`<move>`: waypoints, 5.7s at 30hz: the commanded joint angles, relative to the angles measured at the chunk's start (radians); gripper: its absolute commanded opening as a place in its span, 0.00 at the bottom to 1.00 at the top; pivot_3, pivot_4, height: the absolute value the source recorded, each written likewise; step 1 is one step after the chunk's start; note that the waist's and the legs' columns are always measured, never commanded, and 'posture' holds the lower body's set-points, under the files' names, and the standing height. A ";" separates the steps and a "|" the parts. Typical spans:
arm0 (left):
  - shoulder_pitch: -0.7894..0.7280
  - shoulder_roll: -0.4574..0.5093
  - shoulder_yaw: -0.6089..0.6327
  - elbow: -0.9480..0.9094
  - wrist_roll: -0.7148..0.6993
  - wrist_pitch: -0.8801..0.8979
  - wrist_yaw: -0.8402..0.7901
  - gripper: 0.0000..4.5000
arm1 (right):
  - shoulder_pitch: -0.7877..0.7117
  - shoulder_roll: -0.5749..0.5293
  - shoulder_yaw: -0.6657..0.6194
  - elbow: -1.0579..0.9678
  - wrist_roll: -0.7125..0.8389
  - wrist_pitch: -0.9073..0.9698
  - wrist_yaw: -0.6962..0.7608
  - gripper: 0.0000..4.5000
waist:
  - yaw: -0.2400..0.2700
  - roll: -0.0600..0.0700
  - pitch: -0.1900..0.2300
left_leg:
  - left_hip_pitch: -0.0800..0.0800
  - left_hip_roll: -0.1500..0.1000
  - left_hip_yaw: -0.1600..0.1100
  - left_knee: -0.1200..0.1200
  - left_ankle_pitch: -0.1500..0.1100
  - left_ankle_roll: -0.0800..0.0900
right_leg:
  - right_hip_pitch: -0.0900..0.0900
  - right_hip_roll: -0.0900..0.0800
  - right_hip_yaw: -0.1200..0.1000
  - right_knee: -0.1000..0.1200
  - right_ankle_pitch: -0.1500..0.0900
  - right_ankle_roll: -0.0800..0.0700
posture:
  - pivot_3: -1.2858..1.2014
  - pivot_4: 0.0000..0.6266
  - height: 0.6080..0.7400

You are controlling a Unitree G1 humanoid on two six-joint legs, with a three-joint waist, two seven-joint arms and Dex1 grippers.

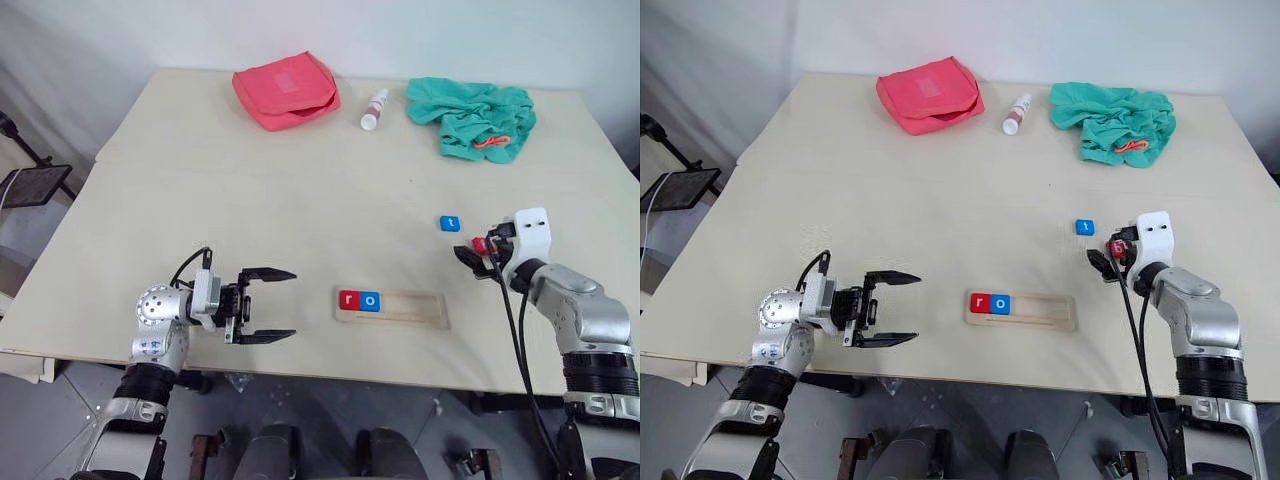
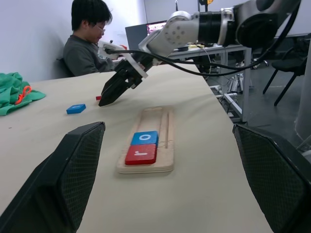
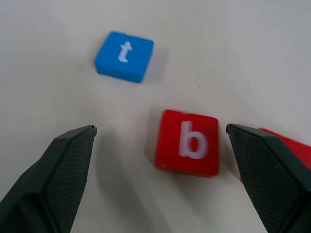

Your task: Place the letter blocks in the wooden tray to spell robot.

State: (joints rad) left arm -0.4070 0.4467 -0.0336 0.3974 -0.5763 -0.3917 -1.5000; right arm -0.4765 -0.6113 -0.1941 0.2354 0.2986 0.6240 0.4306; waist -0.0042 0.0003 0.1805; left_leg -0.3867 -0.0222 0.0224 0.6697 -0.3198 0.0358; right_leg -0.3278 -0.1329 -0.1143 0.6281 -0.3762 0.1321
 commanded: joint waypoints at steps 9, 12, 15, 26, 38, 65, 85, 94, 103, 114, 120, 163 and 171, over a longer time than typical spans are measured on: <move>0.037 -0.001 0.035 -0.080 0.022 0.009 0.008 1.00 | 0.000 0.020 -0.017 0.014 -0.015 0.041 -0.024 0.96 | 0.001 0.000 0.000 | 0.000 0.000 0.000 0.000 0.000 0.000 | 0.000 0.000 0.001 0.000 0.000 0.000 | 0.52 0.24 1.00; 0.034 -0.004 0.037 -0.077 0.028 0.008 0.008 1.00 | 0.015 0.041 -0.043 -0.014 -0.002 0.070 -0.048 0.80 | 0.001 0.000 0.000 | 0.000 0.000 0.000 0.000 0.000 0.000 | 0.000 0.000 0.001 0.000 0.000 0.000 | 0.52 0.24 1.00; 0.021 -0.008 0.039 -0.064 0.031 0.008 0.003 1.00 | 0.033 0.056 -0.052 -0.047 0.002 0.092 -0.069 0.58 | 0.003 0.000 0.000 | 0.000 0.000 -0.001 0.000 0.000 0.000 | 0.000 0.000 0.001 0.000 0.000 0.000 | 0.52 0.24 1.00; -0.021 -0.012 0.044 0.037 0.018 0.000 -0.080 1.00 | 0.166 0.142 -0.146 -0.517 0.065 0.220 -0.208 0.33 | 0.003 0.000 0.000 | 0.000 0.000 -0.002 -0.002 0.000 0.000 | 0.000 0.000 0.003 0.000 0.000 0.000 | 0.52 0.24 1.00; -0.082 -0.023 0.030 0.125 0.017 -0.016 -0.114 1.00 | 0.517 0.347 -0.222 -0.971 0.104 0.405 -0.372 0.33 | 0.001 0.000 0.000 | 0.000 -0.002 -0.003 -0.002 0.001 0.000 | 0.000 0.001 0.007 0.000 0.000 0.000 | 0.52 0.24 1.00; -0.092 -0.018 0.031 0.120 0.018 -0.018 -0.110 1.00 | 0.562 -0.092 -0.184 -0.875 0.140 0.278 0.029 0.99 | 0.003 0.000 0.000 | 0.001 -0.001 -0.003 -0.003 0.002 0.000 | 0.001 0.001 0.007 -0.001 0.000 0.000 | 0.52 0.24 1.00; 0.017 -0.001 0.051 -0.002 0.015 -0.021 -0.045 1.00 | 0.121 -0.538 0.283 -0.066 -0.137 -0.360 0.870 0.99 | 0.003 -0.001 0.000 | 0.000 -0.001 0.000 -0.002 0.002 0.001 | 0.001 0.000 0.002 -0.004 0.000 0.000 | 0.52 0.24 1.00; 0.050 0.004 0.061 -0.045 0.019 -0.008 -0.025 1.00 | 0.096 -0.480 0.303 -0.040 -0.166 -0.353 0.874 0.65 | 0.004 -0.001 0.000 | 0.000 -0.001 -0.001 -0.001 0.002 0.001 | 0.002 -0.001 0.001 -0.004 0.000 0.000 | 0.52 0.24 1.00; 0.016 -0.005 0.061 0.000 0.029 -0.016 -0.041 1.00 | 0.057 -0.491 0.267 -0.084 -0.169 -0.303 0.837 0.32 | 0.004 -0.001 0.000 | 0.000 -0.001 -0.002 -0.001 0.002 0.001 | 0.002 0.000 0.000 -0.004 0.000 0.000 | 0.52 0.24 1.00; -0.032 -0.022 0.058 0.072 0.036 -0.049 -0.058 1.00 | -0.145 -0.414 0.370 -0.429 -0.100 0.117 0.833 0.32 | -0.001 0.000 0.000 | -0.001 -0.001 -0.003 -0.001 0.002 0.000 | 0.001 0.000 0.001 -0.004 0.000 0.000 | 0.52 0.24 1.00; -0.023 -0.018 0.058 0.068 0.037 -0.056 -0.060 1.00 | -0.196 -0.327 0.483 -0.478 -0.133 0.195 0.782 0.32 | 0.006 0.000 0.000 | -0.003 -0.002 -0.008 0.000 0.002 -0.001 | 0.001 -0.001 0.003 -0.003 0.000 0.000 | 0.52 0.24 1.00; 0.016 -0.017 0.060 0.023 0.038 -0.058 -0.030 1.00 | -0.181 -0.277 0.536 -0.621 -0.087 0.242 0.748 1.00 | 0.002 0.000 0.000 | -0.004 -0.002 -0.011 0.001 0.002 -0.001 | 0.001 -0.001 0.001 -0.001 0.000 0.000 | 0.52 0.24 1.00; 0.017 -0.019 0.058 0.022 0.038 -0.056 -0.030 1.00 | -0.146 -0.299 0.509 -0.667 -0.040 0.255 0.748 0.91 | 0.002 0.000 0.000 | -0.004 -0.003 -0.011 0.001 0.002 -0.001 | 0.001 -0.001 0.001 -0.001 0.000 0.000 | 0.52 0.24 1.00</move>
State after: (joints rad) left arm -0.3962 0.4302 0.0197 0.4439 -0.5396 -0.4391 -1.5004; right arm -0.6246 -0.8922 0.3531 -0.3783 0.2250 0.8735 1.1660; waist -0.0019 0.0000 0.1807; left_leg -0.3910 -0.0247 0.0111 0.6711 -0.3181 0.0350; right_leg -0.3266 -0.1335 -0.1131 0.6266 -0.3761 0.1323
